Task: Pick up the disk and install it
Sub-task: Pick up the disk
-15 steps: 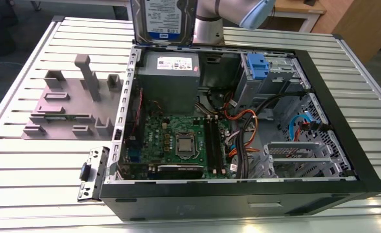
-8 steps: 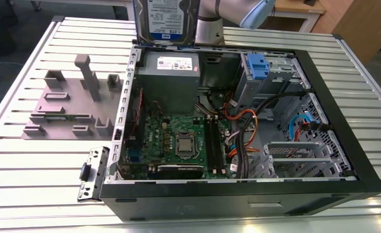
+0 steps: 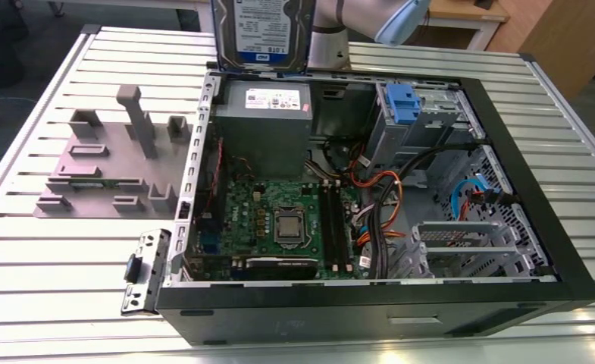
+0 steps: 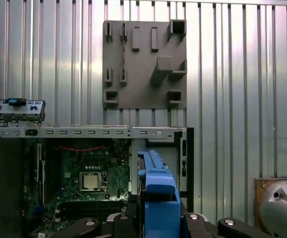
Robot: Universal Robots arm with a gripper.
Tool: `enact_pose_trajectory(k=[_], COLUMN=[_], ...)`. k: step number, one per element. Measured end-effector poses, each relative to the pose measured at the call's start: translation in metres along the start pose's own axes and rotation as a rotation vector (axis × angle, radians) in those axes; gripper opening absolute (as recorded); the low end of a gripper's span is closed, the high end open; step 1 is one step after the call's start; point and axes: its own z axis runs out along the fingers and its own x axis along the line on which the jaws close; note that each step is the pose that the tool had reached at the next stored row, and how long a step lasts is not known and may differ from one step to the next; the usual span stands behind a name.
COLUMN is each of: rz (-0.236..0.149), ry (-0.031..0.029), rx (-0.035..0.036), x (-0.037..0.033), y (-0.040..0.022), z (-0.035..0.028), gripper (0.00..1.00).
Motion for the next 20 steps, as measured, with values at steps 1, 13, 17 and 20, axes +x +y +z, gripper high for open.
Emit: enact_pose_trajectory(k=[1, 13, 17, 20], rz=[0.0, 0.0, 0.0, 0.0], ry=[0.0, -0.0001, 0.0001, 0.0], rx=[0.0, 0.0, -0.0001, 0.0], x=[0.0, -0.0001, 0.0001, 0.0005], y=[-0.0003, -0.0075, -0.0085, -0.0092], z=[0.0, 0.0004, 0.0005, 0.0006], gripper=[0.36, 0.36, 0.36, 0.36])
